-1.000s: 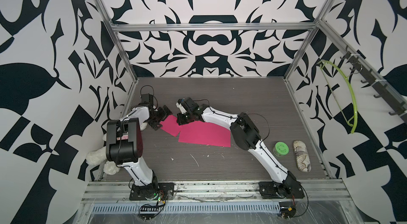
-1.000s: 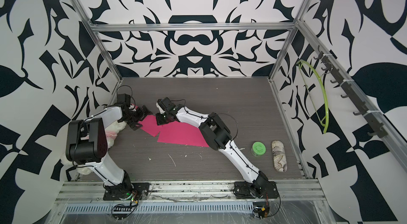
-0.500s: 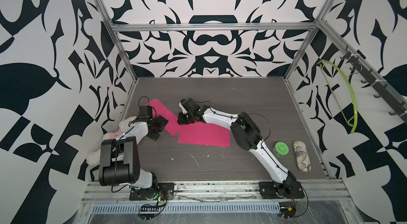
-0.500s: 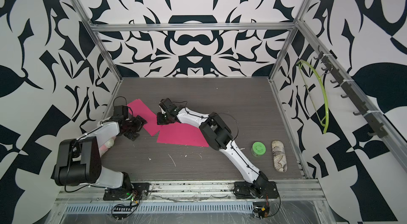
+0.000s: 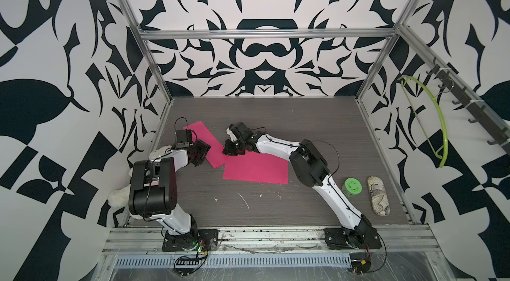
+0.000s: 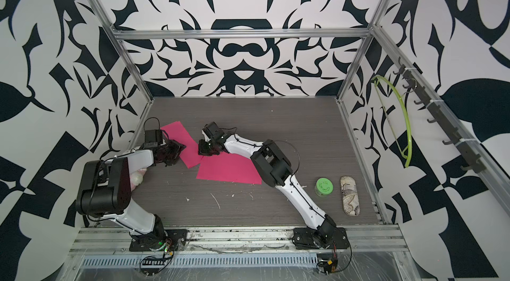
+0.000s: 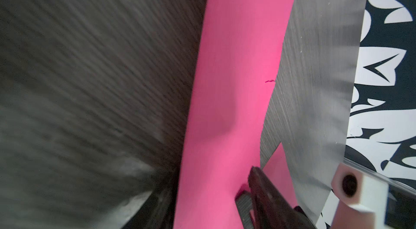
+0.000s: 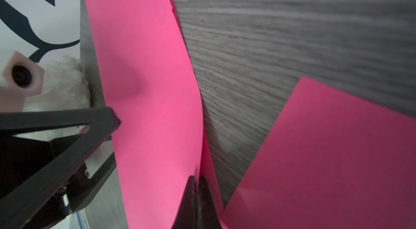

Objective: Fold the rectangular paper in half along the long edge
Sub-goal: Adjust the paper at the center of the board.

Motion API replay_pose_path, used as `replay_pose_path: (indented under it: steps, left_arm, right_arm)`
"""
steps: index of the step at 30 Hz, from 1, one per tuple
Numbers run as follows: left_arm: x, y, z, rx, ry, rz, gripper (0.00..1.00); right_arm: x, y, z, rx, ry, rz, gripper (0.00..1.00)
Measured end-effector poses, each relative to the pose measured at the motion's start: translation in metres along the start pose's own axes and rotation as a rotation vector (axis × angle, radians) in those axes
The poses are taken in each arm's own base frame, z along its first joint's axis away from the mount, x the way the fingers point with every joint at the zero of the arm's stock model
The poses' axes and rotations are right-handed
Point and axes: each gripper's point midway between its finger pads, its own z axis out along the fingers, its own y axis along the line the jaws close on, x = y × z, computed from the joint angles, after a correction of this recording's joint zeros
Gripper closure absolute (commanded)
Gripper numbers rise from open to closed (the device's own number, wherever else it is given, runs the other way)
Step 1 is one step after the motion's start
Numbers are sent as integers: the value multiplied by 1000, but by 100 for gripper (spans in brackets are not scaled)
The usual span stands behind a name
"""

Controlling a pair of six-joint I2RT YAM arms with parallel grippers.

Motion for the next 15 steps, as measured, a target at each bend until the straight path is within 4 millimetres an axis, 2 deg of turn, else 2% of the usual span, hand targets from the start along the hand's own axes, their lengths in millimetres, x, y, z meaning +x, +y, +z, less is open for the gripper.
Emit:
replay_pose_path:
  steps: [6, 12, 15]
  left_arm:
    - [2, -2, 1, 13, 10, 4, 52]
    - [6, 3, 0, -5, 28, 27, 64]
    - [9, 6, 0, -20, 41, 38, 74]
  right_arm:
    - [0, -2, -1, -14, 15, 23, 100]
    - [0, -3, -2, -30, 24, 45, 100]
    - [1, -1, -2, -37, 30, 49, 98]
